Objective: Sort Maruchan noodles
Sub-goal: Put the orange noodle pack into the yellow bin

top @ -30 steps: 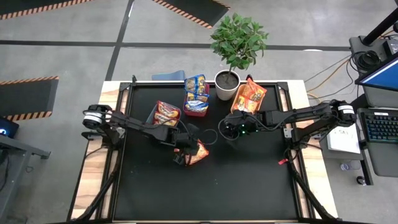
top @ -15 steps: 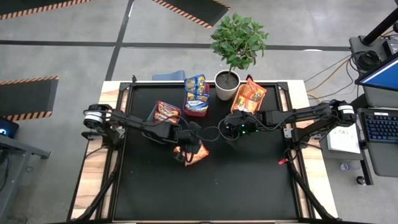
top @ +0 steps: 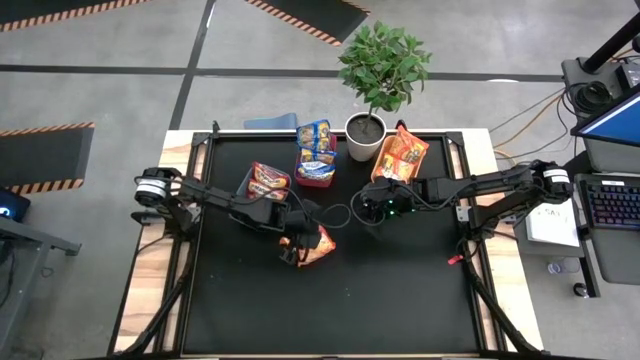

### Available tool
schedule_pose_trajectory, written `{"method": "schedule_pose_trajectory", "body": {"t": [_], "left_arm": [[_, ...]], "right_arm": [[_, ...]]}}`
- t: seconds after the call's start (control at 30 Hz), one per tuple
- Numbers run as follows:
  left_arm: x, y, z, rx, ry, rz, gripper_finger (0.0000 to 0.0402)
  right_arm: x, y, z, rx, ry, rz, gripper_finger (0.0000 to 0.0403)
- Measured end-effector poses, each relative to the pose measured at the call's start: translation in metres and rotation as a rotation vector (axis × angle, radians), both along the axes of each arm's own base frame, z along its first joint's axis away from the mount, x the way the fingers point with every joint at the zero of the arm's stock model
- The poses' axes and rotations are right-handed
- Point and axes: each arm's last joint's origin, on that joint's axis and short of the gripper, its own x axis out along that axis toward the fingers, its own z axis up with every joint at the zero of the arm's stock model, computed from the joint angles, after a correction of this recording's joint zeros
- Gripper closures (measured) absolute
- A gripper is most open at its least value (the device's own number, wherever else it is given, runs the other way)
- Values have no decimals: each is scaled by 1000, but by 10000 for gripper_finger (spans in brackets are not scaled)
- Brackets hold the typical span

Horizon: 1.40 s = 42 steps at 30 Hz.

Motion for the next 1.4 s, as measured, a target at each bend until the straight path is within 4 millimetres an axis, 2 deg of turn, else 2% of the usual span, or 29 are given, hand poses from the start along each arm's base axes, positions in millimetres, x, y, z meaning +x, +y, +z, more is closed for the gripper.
{"method": "schedule_pose_trajectory", "body": {"t": [0.43, 0.6, 0.73, 0.83, 0.93, 1.2, 1.3, 1.4], "left_arm": [[10, 2, -15, 10, -20, -9, 357], [24, 2, -20, 15, -132, -23, 357], [37, 3, -25, 86, -252, -11, 357], [41, 4, -17, 141, -302, 8, 357], [40, 4, -1, 147, -339, 1, 357], [10, 4, 46, 58, -300, -23, 357], [-1, 4, 51, -6, -236, -18, 357], [-10, 2, 47, -71, -170, -14, 357]], "right_arm": [[0, 0, 0, 0, 0, 0, 390], [0, 0, 0, 0, 0, 0, 390], [-1, 0, -1, 1, 14, 0, 390], [-3, 0, -3, 3, 40, -1, 390], [-3, 0, -3, 6, 49, -4, 390], [-3, 0, -3, 16, 42, -14, 390], [-3, 0, -3, 20, 36, -19, 390], [-1, 0, -1, 20, 15, -19, 390]]}}
